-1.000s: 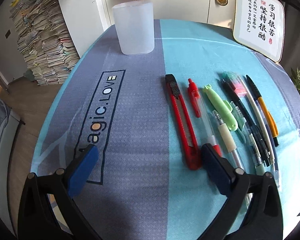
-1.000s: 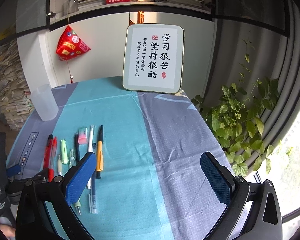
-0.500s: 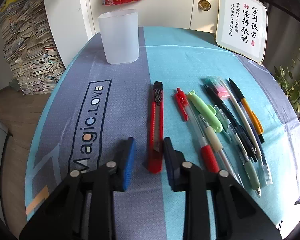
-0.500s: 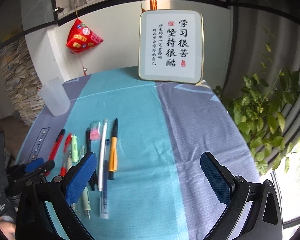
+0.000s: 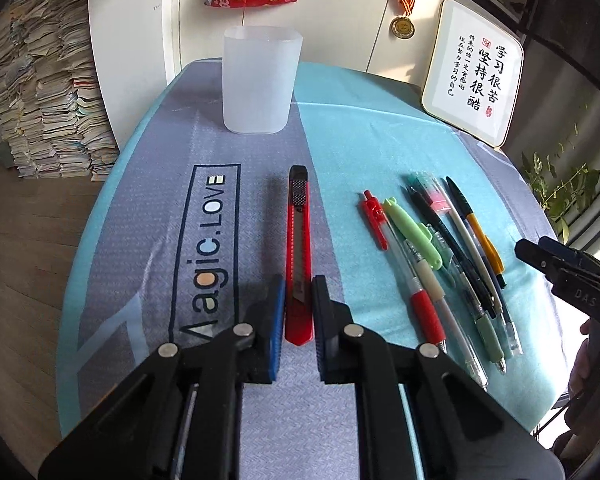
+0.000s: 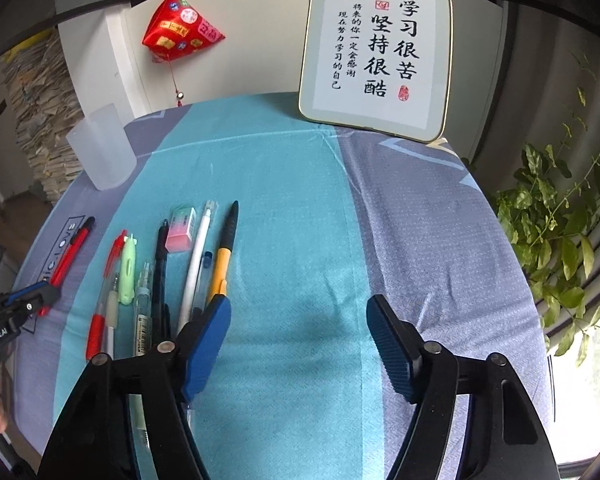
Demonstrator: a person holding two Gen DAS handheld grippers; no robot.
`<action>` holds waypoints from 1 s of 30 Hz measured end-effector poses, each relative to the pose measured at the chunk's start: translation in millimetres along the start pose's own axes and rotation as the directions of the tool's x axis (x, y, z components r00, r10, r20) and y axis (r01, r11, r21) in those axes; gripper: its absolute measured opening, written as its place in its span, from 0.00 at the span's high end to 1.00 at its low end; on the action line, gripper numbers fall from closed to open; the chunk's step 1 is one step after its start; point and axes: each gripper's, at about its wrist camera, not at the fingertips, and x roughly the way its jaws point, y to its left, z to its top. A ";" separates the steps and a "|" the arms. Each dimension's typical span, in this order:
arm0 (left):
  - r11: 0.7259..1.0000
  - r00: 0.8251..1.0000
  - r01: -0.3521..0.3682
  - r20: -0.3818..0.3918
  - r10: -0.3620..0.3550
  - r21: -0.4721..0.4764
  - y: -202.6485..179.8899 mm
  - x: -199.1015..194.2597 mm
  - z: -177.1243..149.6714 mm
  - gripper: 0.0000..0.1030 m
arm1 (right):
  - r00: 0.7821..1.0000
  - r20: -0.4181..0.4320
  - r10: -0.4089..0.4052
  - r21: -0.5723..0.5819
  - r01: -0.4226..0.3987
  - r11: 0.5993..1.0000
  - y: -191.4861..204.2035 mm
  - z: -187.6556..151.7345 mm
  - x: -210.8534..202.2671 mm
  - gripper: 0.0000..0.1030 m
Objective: Organize stationery
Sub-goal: 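Grasp the red utility knife with the left tool while the right tool grasps the orange pen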
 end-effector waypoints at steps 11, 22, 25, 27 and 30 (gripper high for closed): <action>1.000 1.000 -0.006 0.024 0.006 0.007 9.6 -10.2 2.1 0.89 | 0.997 -0.050 0.060 -0.029 -0.062 0.998 23.0 1.3 20.9 0.41; 1.000 0.999 0.004 0.045 -0.004 0.008 11.3 -19.2 2.5 0.89 | 0.998 -0.052 0.047 -0.011 -0.048 0.999 12.0 -5.5 15.7 0.82; 1.000 0.997 0.006 0.071 -0.007 0.007 12.3 -29.4 6.1 0.89 | 0.999 -0.024 0.040 -0.008 -0.040 0.999 13.2 -8.2 14.1 0.85; 1.000 0.995 0.007 0.097 -0.007 0.005 13.9 -38.7 9.6 0.89 | 0.995 0.007 0.104 0.040 -0.104 0.994 6.8 -8.9 8.3 0.89; 1.000 0.992 -0.006 0.130 0.004 0.012 16.0 -51.4 16.9 0.89 | 0.995 0.049 0.090 0.045 -0.093 0.995 6.3 -4.7 -4.8 0.89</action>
